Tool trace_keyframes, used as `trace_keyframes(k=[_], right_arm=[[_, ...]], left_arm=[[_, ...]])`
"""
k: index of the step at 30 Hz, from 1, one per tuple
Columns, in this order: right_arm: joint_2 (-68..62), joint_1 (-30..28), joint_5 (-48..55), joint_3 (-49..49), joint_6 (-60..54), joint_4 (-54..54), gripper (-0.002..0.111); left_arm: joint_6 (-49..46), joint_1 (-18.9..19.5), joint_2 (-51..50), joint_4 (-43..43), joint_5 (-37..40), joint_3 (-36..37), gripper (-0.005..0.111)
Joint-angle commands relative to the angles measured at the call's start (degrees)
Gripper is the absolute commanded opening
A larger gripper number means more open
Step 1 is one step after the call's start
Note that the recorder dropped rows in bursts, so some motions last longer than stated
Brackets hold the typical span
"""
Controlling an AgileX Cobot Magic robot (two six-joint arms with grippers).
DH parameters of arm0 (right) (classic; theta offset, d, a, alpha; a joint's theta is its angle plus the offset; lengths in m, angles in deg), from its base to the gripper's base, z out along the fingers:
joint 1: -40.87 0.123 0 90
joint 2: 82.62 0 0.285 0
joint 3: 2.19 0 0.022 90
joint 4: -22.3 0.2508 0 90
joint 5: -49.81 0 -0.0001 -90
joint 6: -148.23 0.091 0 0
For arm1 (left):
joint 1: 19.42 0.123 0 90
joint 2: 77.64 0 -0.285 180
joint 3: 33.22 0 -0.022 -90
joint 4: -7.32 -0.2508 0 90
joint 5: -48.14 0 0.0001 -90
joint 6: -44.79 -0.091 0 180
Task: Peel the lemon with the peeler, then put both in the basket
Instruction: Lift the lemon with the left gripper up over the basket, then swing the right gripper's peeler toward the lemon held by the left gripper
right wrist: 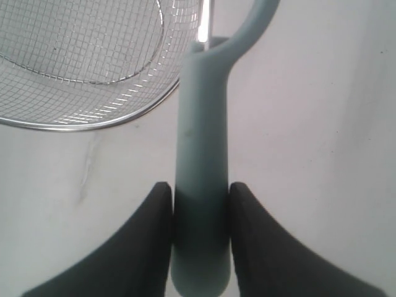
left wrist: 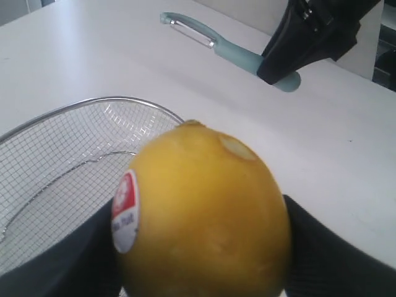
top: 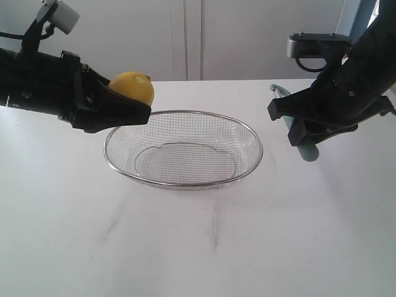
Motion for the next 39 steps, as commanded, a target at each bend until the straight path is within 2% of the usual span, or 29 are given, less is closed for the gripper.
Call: trace_keyframes(k=[1,11,23,28,31,39], right_arm=[[0.12,-0.08,0.24,0.52,-0.78,2.68,0.000],[-3.63,0.06,0.62,0.52,-8.70,14.30,0.000],[-5.72,0.55,2.19,0.52,-16.79,22.67,0.000],[-5.72,5.05,2.19,0.52,-17.26,23.91,0.000],[-5.72,8.28,1.94,0.52,-19.92,28.28,0.000],[-5.72,12.66,0.01,0.52,-24.85,37.17,0.000]], left_arm=[[-3.07,1.86,0.84,2.35,1.29,0.26,0.000],[-10.95,2.91,0.84,2.78,-3.54,0.26,0.000],[-10.95,2.91,0.84,2.78,-4.54,0.26,0.000],[-10.95,2.91,0.84,2.78,-4.54,0.26,0.000],[-10.95,2.91,0.84,2.78,-5.27,0.26,0.000],[-10.95,2.91,0.84,2.78,-5.94,0.26,0.000]])
